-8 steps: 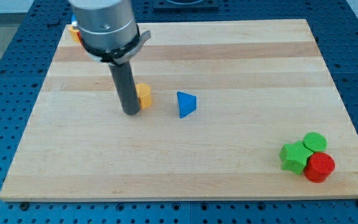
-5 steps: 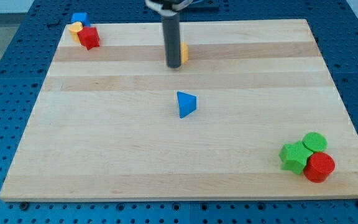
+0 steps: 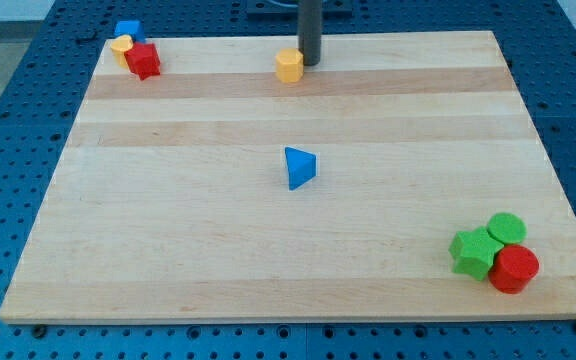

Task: Slide the yellow hexagon towards the top left of the board

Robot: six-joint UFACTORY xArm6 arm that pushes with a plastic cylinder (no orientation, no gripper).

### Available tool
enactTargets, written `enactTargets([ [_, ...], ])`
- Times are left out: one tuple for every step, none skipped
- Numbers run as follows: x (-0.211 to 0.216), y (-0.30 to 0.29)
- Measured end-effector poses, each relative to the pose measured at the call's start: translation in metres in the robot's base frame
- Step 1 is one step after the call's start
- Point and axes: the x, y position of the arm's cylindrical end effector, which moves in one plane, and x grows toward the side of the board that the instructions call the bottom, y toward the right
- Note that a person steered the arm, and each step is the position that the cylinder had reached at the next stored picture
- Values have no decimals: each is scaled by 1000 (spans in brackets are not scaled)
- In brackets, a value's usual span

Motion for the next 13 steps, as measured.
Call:
enactTargets([
  [19,-5],
  [35,-10],
  [47,-24],
  [58,-42],
  [58,-60],
  [58,-84],
  [58,-105],
  [54,-118],
  [42,-123],
  [24,-121],
  [2,-121],
  [-2,-113],
  [-9,-94],
])
